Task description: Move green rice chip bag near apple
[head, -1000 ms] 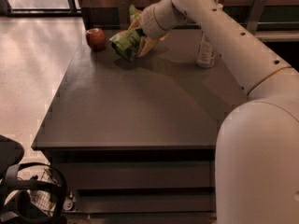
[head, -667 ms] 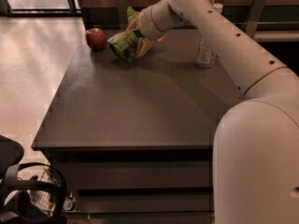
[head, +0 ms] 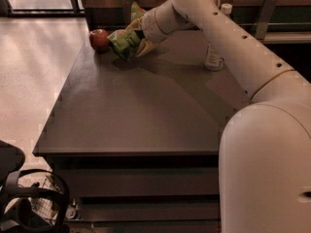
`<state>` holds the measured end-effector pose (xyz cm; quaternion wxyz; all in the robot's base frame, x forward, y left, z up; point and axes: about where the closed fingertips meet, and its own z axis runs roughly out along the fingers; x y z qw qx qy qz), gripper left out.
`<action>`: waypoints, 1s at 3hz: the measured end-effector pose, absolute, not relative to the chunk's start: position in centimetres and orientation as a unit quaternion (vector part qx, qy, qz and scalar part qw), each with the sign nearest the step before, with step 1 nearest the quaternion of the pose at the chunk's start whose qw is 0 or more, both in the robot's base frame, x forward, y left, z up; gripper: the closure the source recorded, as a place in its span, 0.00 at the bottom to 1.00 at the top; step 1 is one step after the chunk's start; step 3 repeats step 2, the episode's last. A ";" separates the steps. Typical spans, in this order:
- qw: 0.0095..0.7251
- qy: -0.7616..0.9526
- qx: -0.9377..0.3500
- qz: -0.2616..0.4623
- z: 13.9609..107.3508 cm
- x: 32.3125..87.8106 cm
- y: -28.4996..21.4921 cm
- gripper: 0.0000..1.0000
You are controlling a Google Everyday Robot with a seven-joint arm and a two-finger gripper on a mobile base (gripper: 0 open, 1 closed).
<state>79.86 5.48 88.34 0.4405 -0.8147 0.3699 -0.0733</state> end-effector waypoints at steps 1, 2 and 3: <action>0.440 0.369 -0.816 -0.071 88.0 79.8 5.8 0.00; 0.440 0.369 -0.816 -0.071 88.0 79.8 5.8 0.00; 0.440 0.369 -0.816 -0.071 88.0 79.8 5.8 0.00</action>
Offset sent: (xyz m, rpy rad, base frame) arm -0.0001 0.0019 -0.0020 -0.0003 0.0028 0.0027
